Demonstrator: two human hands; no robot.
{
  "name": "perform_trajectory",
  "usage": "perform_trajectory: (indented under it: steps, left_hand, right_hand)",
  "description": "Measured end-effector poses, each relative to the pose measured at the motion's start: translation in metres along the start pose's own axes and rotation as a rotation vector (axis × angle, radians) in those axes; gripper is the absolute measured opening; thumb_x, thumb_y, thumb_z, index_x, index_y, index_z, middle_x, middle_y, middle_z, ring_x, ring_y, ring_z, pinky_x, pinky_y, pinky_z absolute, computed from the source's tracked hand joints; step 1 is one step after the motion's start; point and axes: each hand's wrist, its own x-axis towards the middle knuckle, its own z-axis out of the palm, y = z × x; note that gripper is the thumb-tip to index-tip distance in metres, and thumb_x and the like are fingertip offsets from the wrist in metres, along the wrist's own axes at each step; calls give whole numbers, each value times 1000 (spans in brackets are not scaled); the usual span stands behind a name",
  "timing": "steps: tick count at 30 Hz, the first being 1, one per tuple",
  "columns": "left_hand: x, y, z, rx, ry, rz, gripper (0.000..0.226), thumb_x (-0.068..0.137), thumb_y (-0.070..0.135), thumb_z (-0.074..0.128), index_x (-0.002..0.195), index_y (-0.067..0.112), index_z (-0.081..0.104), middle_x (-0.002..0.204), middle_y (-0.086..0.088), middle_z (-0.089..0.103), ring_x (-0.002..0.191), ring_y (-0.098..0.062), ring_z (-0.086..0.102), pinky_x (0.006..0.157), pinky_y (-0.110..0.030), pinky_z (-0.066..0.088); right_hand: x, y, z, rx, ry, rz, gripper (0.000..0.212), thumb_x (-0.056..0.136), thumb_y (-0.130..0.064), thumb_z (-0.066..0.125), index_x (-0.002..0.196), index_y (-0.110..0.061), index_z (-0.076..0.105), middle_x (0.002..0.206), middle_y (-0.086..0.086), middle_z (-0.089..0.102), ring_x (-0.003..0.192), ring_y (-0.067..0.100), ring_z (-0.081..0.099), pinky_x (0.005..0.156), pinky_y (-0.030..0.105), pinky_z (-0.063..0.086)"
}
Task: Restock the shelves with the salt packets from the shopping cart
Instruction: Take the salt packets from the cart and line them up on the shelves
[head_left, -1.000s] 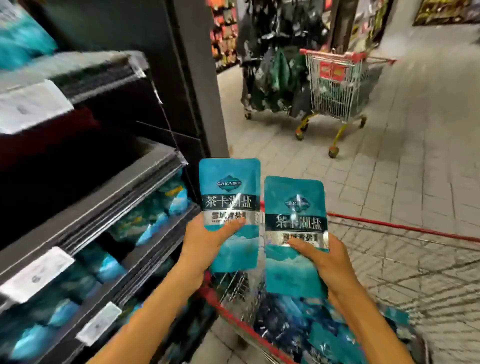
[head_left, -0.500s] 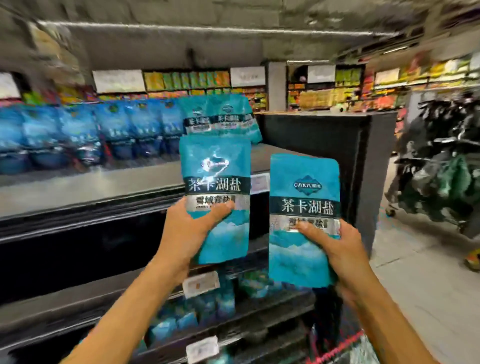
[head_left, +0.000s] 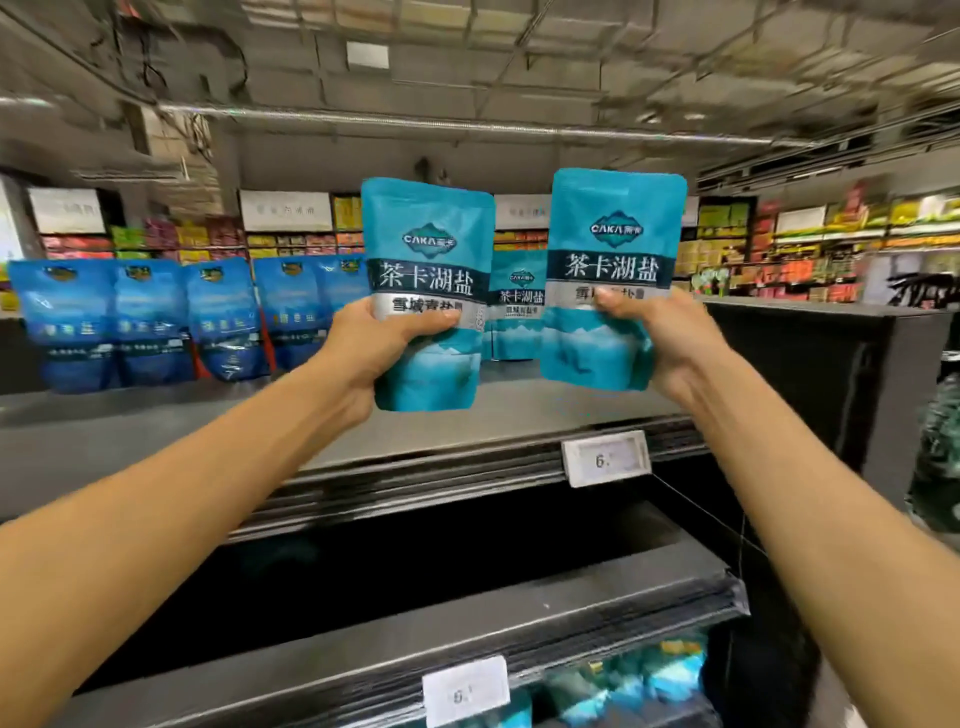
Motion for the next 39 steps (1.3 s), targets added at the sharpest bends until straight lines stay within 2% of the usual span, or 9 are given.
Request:
perform_trajectory:
  steps: [4, 9, 12, 20, 24, 29, 33, 37, 39]
  left_hand:
    - [49, -18, 9, -59, 0, -60, 30, 71, 7, 84, 97, 13, 72, 94, -8, 78, 71, -19, 75, 55, -32, 59]
    - [108, -48, 27, -85, 42, -104, 46, 71, 2, 83, 115, 4, 68, 105, -13, 75, 95, -30, 72, 85, -49, 58]
    - [143, -69, 39, -40, 48, -108, 47, 69, 3, 85, 113, 3, 67, 104, -13, 75, 97, -31, 72, 89, -52, 57]
    - [212, -120, 56, 34, 101, -112, 45, 68, 8, 87, 109, 6, 69, 103, -11, 75, 96, -31, 72, 89, -53, 56]
    - [236, -133, 54, 29, 111, -99, 42, 71, 8, 85, 110, 5, 69, 104, -11, 75, 98, -31, 72, 92, -52, 55]
    - [252, -140, 49, 49, 119, -102, 43, 70, 13, 86, 109, 7, 68, 100, -7, 77, 94, -27, 73, 89, -51, 57]
    - [259, -144, 51, 65, 113, -94, 44, 70, 13, 86, 109, 6, 68, 101, -7, 77, 95, -26, 73, 89, -50, 57]
    - [265, -148, 55, 82, 126, -79, 45, 69, 11, 87, 109, 6, 67, 104, -8, 76, 96, -24, 73, 90, -47, 57]
    - [267, -150, 53, 203, 126, -39, 49, 66, 15, 90, 109, 9, 68, 105, -6, 75, 95, -20, 72, 90, -43, 58]
  right_hand:
    - [59, 9, -13, -61, 150, 71, 37, 78, -3, 79, 114, -6, 70, 102, 9, 76, 86, 25, 75, 75, 47, 62]
    - [126, 37, -31, -128, 284, 159, 27, 77, 3, 77, 100, -10, 71, 101, 11, 74, 81, 27, 71, 66, 43, 58]
    - [169, 54, -44, -184, 287, 201, 28, 78, 5, 75, 101, -10, 70, 103, 10, 71, 87, 29, 68, 74, 44, 56]
    - [271, 97, -57, -218, 233, 278, 28, 86, 0, 72, 113, -7, 69, 115, 13, 69, 108, 33, 66, 96, 50, 53]
    - [311, 118, -52, -201, 192, 275, 12, 85, -2, 73, 85, -12, 66, 101, 8, 69, 92, 27, 67, 86, 43, 56]
    - [339, 134, -46, -155, 36, 356, 20, 85, -4, 73, 103, -12, 70, 96, 8, 75, 87, 26, 72, 66, 37, 57]
    - [350, 141, -46, -110, -55, 344, 31, 88, 0, 66, 118, -10, 67, 111, 10, 73, 100, 26, 71, 80, 40, 56]
    - [352, 144, -47, -93, -79, 325, 33, 86, -1, 69, 118, -11, 67, 110, 9, 75, 99, 26, 72, 79, 40, 57]
    - [352, 145, -50, -148, -96, 333, 40, 79, -1, 74, 116, -12, 68, 110, 8, 75, 103, 26, 71, 83, 39, 56]
